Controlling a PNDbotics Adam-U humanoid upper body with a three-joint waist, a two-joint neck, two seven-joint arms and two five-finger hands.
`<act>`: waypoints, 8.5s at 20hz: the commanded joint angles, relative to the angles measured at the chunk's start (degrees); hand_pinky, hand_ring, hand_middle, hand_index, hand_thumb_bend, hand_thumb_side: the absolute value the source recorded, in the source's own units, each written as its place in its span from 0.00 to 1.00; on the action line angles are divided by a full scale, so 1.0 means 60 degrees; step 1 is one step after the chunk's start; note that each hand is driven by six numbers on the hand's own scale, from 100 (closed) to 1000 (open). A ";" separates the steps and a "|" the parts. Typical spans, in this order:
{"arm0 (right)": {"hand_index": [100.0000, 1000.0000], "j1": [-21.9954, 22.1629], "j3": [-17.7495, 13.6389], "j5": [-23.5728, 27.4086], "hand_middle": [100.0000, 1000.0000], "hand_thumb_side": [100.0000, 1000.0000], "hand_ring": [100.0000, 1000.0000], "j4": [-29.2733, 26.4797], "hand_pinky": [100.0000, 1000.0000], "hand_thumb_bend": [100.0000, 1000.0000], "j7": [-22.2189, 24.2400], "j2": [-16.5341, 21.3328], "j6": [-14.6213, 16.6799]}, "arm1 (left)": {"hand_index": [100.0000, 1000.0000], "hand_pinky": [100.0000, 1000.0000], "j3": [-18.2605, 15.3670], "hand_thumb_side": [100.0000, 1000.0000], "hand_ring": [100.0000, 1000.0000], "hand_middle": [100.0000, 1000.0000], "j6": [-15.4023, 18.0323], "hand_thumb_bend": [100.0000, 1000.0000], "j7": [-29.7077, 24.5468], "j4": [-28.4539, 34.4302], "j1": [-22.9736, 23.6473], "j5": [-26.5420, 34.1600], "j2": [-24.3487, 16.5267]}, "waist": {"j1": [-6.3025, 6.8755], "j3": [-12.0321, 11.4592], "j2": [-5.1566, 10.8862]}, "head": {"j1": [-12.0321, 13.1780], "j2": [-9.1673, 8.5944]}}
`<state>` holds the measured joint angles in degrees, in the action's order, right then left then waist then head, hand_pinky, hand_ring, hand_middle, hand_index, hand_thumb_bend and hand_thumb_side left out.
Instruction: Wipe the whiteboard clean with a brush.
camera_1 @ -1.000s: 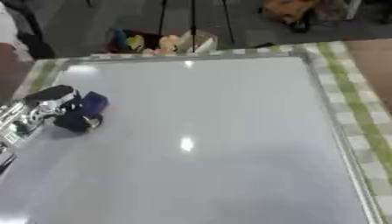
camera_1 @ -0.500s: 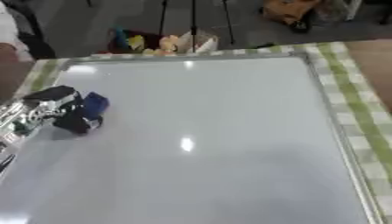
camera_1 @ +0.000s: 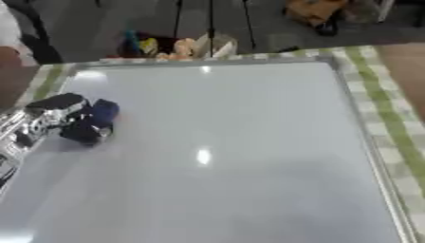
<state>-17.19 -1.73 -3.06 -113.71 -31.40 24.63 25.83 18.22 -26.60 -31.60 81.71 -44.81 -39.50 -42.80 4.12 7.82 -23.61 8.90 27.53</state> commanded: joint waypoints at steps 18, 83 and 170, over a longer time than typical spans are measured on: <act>0.66 -0.0107 -0.0019 0.0145 0.45 0.76 0.54 -0.0148 0.63 0.00 0.0071 0.0085 -0.0051 | 0.67 0.38 0.0342 0.57 0.53 0.42 0.0330 0.03 -0.0421 0.0528 -0.0168 -0.0150 -0.0282 | -0.0017 0.0039 0.0243 | 0.0063 -0.0094; 0.66 -0.0075 -0.0027 0.0199 0.44 0.77 0.54 -0.0148 0.63 0.00 0.0069 0.0123 -0.0036 | 0.66 0.37 0.0394 0.64 0.52 0.40 0.0646 0.08 -0.1521 0.0579 -0.0385 -0.0734 -0.0331 | -0.0052 -0.0002 0.0304 | 0.0213 0.0077; 0.66 -0.0102 0.0005 0.0330 0.44 0.76 0.54 -0.0148 0.64 0.00 0.0112 0.0079 -0.0179 | 0.64 0.38 0.0343 0.58 0.52 0.40 0.0981 0.00 -0.2049 0.0229 -0.0555 -0.1528 -0.0316 | 0.0014 -0.0027 0.0338 | 0.0305 -0.0059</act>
<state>-17.21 -1.37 -1.38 -113.71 -30.79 24.40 24.76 20.61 -20.40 -43.49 82.23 -47.40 -48.66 -42.41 4.43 7.71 -23.15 10.51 27.61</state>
